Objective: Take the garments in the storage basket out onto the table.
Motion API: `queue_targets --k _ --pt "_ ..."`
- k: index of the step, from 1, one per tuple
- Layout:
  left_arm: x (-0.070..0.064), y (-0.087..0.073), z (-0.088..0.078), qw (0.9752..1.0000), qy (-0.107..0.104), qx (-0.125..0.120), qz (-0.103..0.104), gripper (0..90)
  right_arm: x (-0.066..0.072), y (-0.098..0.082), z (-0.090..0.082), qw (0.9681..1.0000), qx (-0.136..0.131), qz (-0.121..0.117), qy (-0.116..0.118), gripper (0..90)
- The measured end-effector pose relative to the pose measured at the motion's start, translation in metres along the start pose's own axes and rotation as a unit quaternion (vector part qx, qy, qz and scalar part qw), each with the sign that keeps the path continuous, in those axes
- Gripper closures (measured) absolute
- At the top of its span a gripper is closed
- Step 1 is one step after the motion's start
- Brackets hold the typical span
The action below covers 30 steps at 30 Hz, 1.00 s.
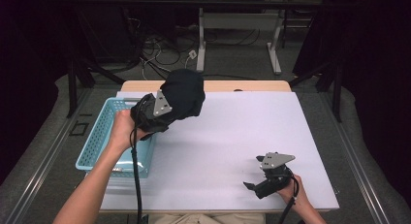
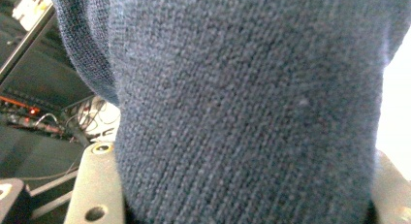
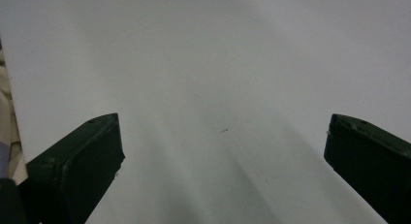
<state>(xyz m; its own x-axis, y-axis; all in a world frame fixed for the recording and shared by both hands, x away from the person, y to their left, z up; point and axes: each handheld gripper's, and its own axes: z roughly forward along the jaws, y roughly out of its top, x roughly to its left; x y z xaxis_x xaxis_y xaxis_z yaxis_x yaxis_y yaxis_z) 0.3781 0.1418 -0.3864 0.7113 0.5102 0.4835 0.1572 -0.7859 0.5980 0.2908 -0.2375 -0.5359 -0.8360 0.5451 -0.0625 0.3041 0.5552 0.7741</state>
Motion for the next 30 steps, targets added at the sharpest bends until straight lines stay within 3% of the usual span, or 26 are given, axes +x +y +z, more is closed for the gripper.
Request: queue_targets --k 14,30 --pt "-0.016 0.019 0.019 0.9995 -0.026 -0.002 0.019 39.3 0.000 0.000 0.000 1.0000 -0.005 0.000 -0.002 0.0" --pt "-0.029 0.029 0.033 0.9985 -0.047 -0.010 0.025 39.2 0.001 0.000 -0.001 1.0000 0.002 0.003 0.001 0.0"
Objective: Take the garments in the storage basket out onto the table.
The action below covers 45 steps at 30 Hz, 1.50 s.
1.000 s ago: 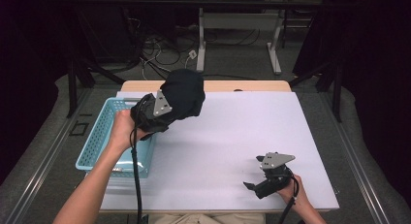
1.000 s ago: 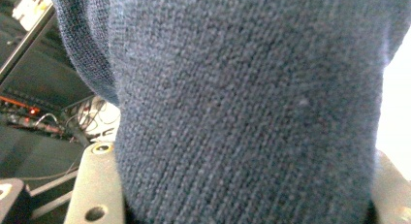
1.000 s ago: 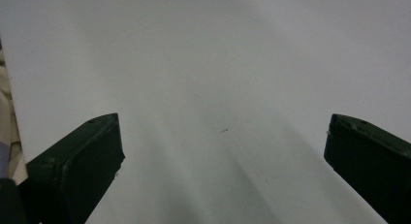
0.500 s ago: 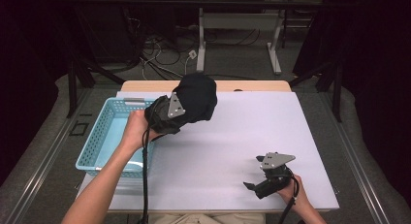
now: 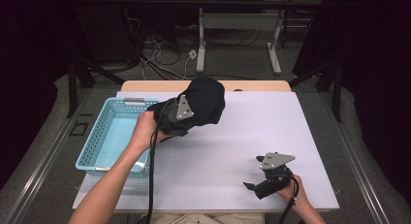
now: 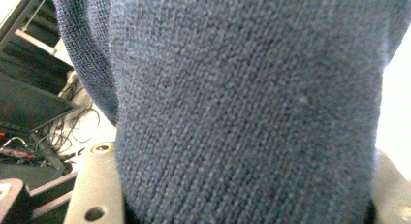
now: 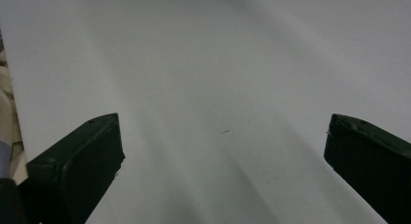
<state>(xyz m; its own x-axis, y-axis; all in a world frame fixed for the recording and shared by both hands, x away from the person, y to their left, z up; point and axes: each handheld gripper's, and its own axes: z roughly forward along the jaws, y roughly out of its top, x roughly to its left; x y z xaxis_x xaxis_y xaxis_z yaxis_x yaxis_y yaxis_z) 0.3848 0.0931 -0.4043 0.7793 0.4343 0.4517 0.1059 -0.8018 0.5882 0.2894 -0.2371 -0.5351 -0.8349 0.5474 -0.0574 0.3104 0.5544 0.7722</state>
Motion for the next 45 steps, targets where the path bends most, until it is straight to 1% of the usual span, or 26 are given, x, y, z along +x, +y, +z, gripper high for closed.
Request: queue_targets --k 4,5,6,7,8,9,10,12,16,17,18,20,23,26,28,30,31,34,35,37,38,39,41,43,44,45 --pt "-0.004 0.004 0.002 1.0000 -0.005 -0.002 0.004 39.2 0.000 0.000 0.001 1.0000 -0.009 -0.001 0.000 0.0" --pt "-0.004 0.005 0.003 0.9999 -0.007 -0.005 0.006 39.2 0.000 -0.001 0.002 0.9999 -0.015 0.000 -0.001 0.0" --pt "-0.005 0.005 0.004 0.9999 -0.011 -0.006 0.005 39.2 0.001 -0.001 0.002 0.9999 -0.015 0.001 -0.001 0.0" --pt "-0.005 0.006 0.005 0.9999 -0.013 -0.006 0.008 39.3 0.000 0.000 0.000 1.0000 -0.001 -0.002 0.002 0.0" --pt "-0.006 0.007 0.006 0.9999 -0.015 -0.004 0.008 39.2 0.000 0.000 0.001 1.0000 -0.010 -0.001 0.000 0.0" --pt "-0.007 0.007 0.007 0.9999 -0.014 -0.007 0.005 39.3 0.000 0.000 0.002 1.0000 -0.009 -0.001 0.001 0.0" --pt "-0.007 0.008 0.008 0.9998 -0.018 -0.003 0.007 39.2 0.000 0.000 0.001 1.0000 -0.009 -0.001 -0.001 0.0" --pt "-0.008 0.008 0.010 0.9997 -0.020 -0.009 0.006 39.3 0.000 0.000 0.000 1.0000 -0.004 -0.001 0.000 0.0" --pt "-0.010 0.010 0.012 0.9994 -0.031 -0.012 0.005 39.3 0.001 0.000 0.000 1.0000 -0.003 0.001 -0.002 0.0" --pt "-0.011 0.011 0.013 0.9994 -0.030 -0.017 0.005 39.2 0.000 0.000 0.000 1.0000 -0.003 0.000 -0.002 0.0" --pt "-0.012 0.011 0.013 0.9993 -0.032 -0.019 0.002 39.2 0.000 0.000 0.000 1.0000 -0.001 0.000 0.001 0.0" --pt "-0.012 0.012 0.014 0.9990 -0.039 -0.019 0.001 39.2 0.000 0.000 0.000 1.0000 -0.004 0.001 0.000 0.0" --pt "-0.015 0.012 0.018 0.9985 -0.046 -0.029 -0.005 39.2 0.000 0.000 0.000 1.0000 -0.005 0.000 0.000 0.0" --pt "-0.018 0.014 0.022 0.9980 -0.054 -0.032 -0.004 39.2 0.000 0.000 0.000 1.0000 -0.005 0.000 -0.001 0.0" --pt "-0.020 0.015 0.025 0.9976 -0.060 -0.035 -0.008 39.2 0.000 0.000 -0.001 1.0000 -0.005 -0.004 0.000 0.0" --pt "-0.022 0.015 0.028 0.9972 -0.063 -0.040 -0.008 39.3 0.000 0.000 -0.001 1.0000 -0.005 -0.004 0.000 0.0" --pt "-0.023 0.015 0.029 0.9969 -0.069 -0.037 -0.012 39.3 0.000 0.000 -0.001 1.0000 -0.006 -0.002 0.001 0.0" --pt "-0.025 0.012 0.034 0.9949 -0.086 -0.047 -0.025 39.2 0.000 0.000 -0.001 1.0000 -0.006 -0.002 0.001 0.0" --pt "-0.025 0.012 0.035 0.9946 -0.090 -0.047 -0.024 39.2 0.000 0.000 -0.001 1.0000 -0.006 -0.002 -0.002 0.0" --pt "-0.026 0.011 0.038 0.9939 -0.096 -0.048 -0.023 39.2 0.000 0.000 -0.001 1.0000 -0.006 -0.003 -0.001 0.0" --pt "-0.027 0.010 0.039 0.9935 -0.099 -0.049 -0.028 39.2 0.000 0.000 -0.001 1.0000 -0.002 -0.003 0.001 0.0" --pt "-0.027 0.010 0.040 0.9934 -0.100 -0.050 -0.025 39.2 0.000 0.000 0.000 1.0000 -0.005 -0.002 0.000 0.0" --pt "-0.028 0.009 0.042 0.9927 -0.106 -0.048 -0.031 39.1 0.000 0.000 0.000 1.0000 -0.005 0.000 0.001 0.0" --pt "-0.029 0.007 0.045 0.9918 -0.111 -0.053 -0.036 39.1 0.000 0.000 0.000 1.0000 -0.005 -0.001 0.001 0.0" --pt "-0.029 0.007 0.046 0.9915 -0.114 -0.052 -0.035 39.1 0.000 0.000 0.000 1.0000 -0.004 -0.001 0.001 0.0" --pt "-0.030 0.006 0.047 0.9910 -0.116 -0.054 -0.041 39.1 0.000 0.000 0.000 1.0000 -0.005 -0.002 0.000 0.0"
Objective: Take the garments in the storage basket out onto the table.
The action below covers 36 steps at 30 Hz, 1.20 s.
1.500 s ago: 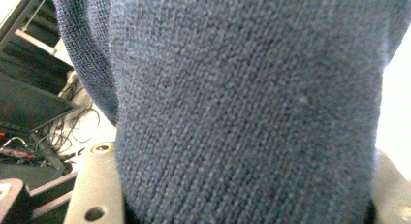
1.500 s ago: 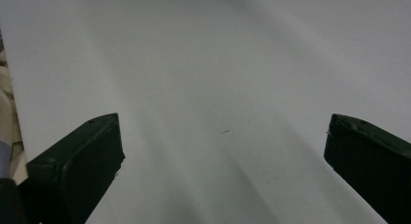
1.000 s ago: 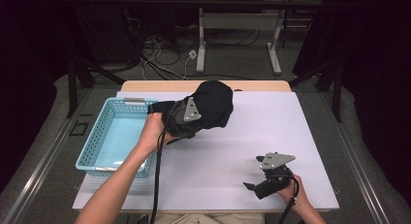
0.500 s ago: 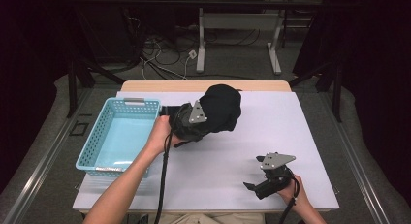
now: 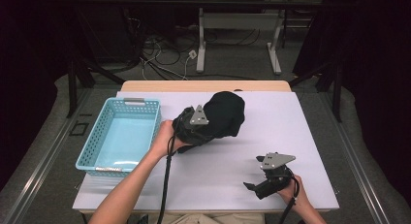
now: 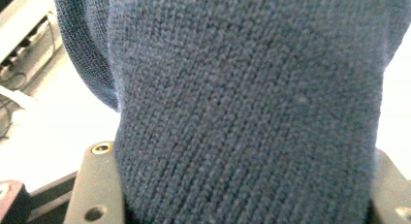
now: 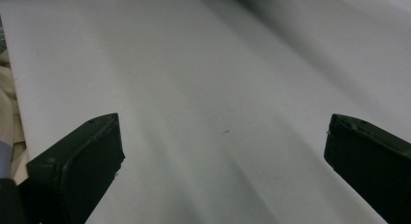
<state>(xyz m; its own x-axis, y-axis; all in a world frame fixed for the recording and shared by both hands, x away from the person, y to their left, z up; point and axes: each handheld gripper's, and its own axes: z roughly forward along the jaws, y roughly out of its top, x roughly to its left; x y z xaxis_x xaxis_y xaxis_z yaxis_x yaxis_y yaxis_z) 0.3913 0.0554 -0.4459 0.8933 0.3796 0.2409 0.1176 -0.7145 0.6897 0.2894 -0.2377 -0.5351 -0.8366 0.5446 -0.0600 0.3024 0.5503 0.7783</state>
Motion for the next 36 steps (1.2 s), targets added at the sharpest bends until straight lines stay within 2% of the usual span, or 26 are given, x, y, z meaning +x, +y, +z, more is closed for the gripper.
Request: queue_targets --k 9,12,18,36 --pt "-0.003 -0.008 0.020 0.9996 -0.023 0.014 -0.005 38.8 0.000 0.000 0.000 1.0000 0.002 0.000 -0.001 0.0" --pt "-0.003 -0.010 0.026 0.9992 -0.031 0.026 -0.004 38.8 0.000 0.000 0.000 1.0000 0.000 0.000 0.001 0.0" --pt "-0.002 -0.017 0.043 0.9978 -0.046 0.047 -0.014 38.7 0.000 0.000 0.000 1.0000 0.000 0.000 0.000 0.0" --pt "-0.003 -0.023 0.067 0.9954 -0.058 0.072 -0.027 37.8 0.000 0.000 -0.001 1.0000 0.004 0.000 -0.001 0.0"
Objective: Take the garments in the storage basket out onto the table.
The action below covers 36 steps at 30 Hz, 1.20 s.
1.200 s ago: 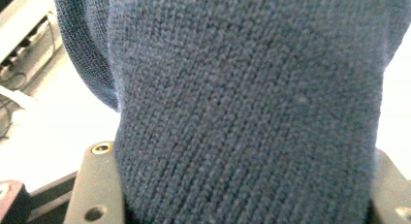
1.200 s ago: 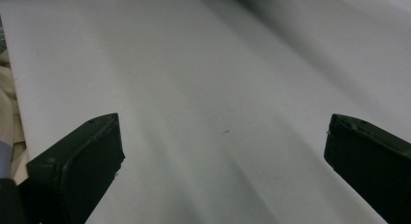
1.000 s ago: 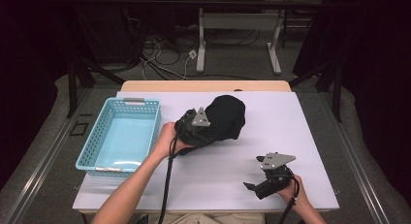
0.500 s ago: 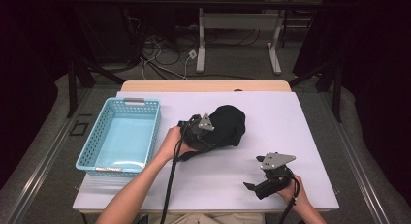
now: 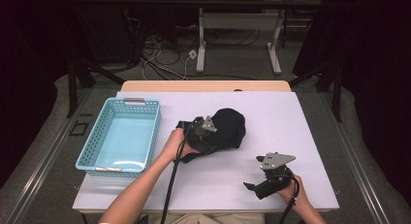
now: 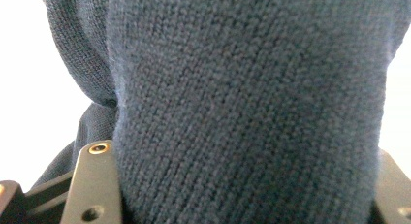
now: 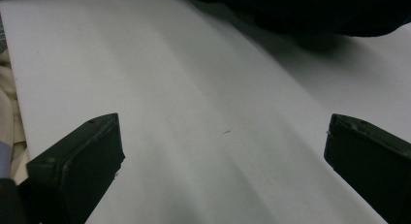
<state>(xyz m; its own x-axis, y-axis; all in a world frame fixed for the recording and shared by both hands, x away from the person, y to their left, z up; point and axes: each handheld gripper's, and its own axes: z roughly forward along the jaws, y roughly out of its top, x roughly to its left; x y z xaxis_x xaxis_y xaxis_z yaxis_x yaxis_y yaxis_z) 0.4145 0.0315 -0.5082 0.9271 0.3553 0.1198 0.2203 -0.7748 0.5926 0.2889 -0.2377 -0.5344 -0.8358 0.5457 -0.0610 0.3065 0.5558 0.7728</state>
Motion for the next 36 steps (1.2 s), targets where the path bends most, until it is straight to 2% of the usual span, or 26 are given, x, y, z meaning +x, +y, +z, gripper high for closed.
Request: queue_targets --k 4,5,10,13,17,23,28,32,36 --pt "0.000 -0.001 0.008 0.9999 -0.004 0.010 -0.002 37.2 0.000 0.000 0.000 1.0000 0.001 0.000 0.000 0.0" --pt "0.000 -0.001 0.010 0.9999 -0.008 0.014 0.001 36.9 0.000 0.000 0.000 1.0000 0.000 0.001 0.001 0.0" --pt "-0.012 0.004 0.021 0.9987 0.003 0.041 0.029 36.1 0.001 0.000 0.002 1.0000 -0.004 0.000 -0.001 0.0" --pt "-0.015 0.004 0.024 0.9985 0.002 0.045 0.033 35.9 0.001 0.000 0.001 1.0000 0.001 0.000 0.001 0.0" --pt "-0.013 0.002 0.024 0.9990 -0.008 0.039 0.020 35.5 0.001 0.000 0.001 1.0000 0.001 0.002 0.002 0.0" --pt "-0.015 0.000 0.025 0.9992 -0.010 0.036 0.016 32.1 0.001 0.000 0.001 1.0000 0.000 0.001 0.001 0.0" --pt "-0.017 0.000 0.025 0.9993 -0.007 0.034 0.013 26.5 0.001 0.000 0.002 1.0000 -0.004 0.001 0.001 0.0" --pt "-0.017 -0.001 0.023 0.9997 -0.006 0.024 -0.003 19.5 0.000 0.000 0.001 1.0000 -0.001 -0.002 0.002 0.0" --pt "-0.021 -0.003 0.019 0.9998 -0.002 0.019 -0.008 12.2 0.000 0.000 0.001 1.0000 -0.001 -0.003 0.003 0.0"
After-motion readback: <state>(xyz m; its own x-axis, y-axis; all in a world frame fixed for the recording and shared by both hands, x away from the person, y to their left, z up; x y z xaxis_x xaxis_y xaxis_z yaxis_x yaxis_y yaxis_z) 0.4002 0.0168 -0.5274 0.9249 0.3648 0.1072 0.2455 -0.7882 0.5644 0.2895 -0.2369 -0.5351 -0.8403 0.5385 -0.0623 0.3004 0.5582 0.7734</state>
